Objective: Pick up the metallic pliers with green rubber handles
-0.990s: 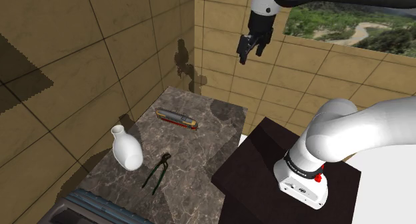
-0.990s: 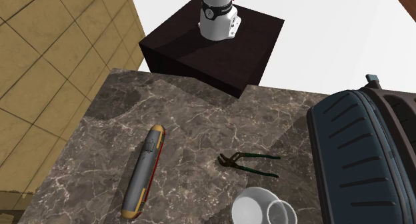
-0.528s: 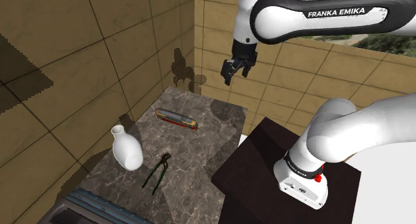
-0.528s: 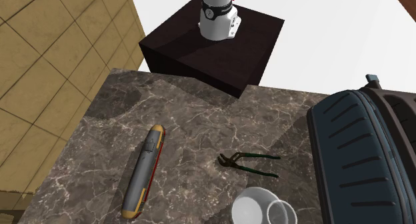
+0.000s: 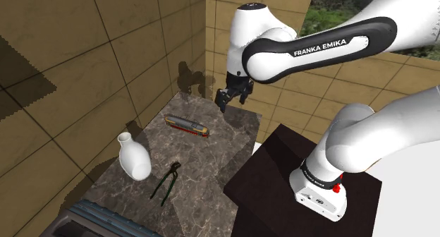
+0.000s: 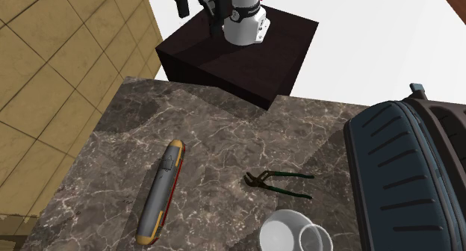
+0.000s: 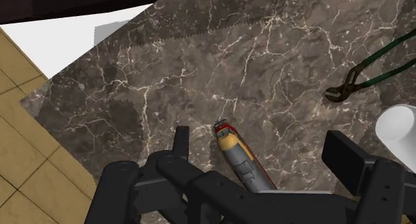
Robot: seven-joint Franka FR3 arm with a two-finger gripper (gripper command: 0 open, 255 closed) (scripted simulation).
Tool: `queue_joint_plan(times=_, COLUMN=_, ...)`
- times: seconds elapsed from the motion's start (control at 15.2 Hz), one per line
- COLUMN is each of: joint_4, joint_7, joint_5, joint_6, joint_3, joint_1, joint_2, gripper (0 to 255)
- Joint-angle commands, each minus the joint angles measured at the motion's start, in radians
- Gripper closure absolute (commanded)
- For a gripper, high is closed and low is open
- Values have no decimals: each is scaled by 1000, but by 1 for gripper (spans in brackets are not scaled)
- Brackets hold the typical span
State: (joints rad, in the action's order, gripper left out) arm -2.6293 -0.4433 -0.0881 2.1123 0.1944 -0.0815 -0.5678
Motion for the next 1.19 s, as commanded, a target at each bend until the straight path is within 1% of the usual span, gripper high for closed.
queue_joint_plan(times=0.0, joint_4=-14, joint_7=-44, joint_5=-18, joint_6=73, joint_3=32, joint_1=-10, joint_2=54, gripper=0)
queue_joint_plan(times=0.33, joint_4=-12, joint_7=-155, joint_5=-37, joint_6=243, joint_3=111, joint_1=-22, joint_2=218, gripper=0)
queue_joint_plan(times=0.59, joint_4=18, joint_7=-261, joint_5=-13, joint_6=373, joint_3=174, joint_1=-20, joint_2=373, gripper=0)
queue_joint_plan(times=0.73, joint_4=43, joint_7=-325, joint_5=20, joint_6=433, joint_3=202, joint_1=-15, joint_2=457, gripper=0)
queue_joint_plan(times=0.86, joint_4=74, joint_7=-400, joint_5=71, joint_6=488, joint_3=223, joint_1=-13, joint_2=543, gripper=0)
queue_joint_plan(times=0.99, joint_4=111, joint_7=-484, joint_5=138, joint_6=535, joint_3=231, joint_1=-20, joint_2=632, gripper=0)
queue_joint_plan(times=1.12, joint_4=154, joint_7=-572, joint_5=213, joint_6=575, joint_3=222, joint_1=-41, joint_2=721, gripper=0)
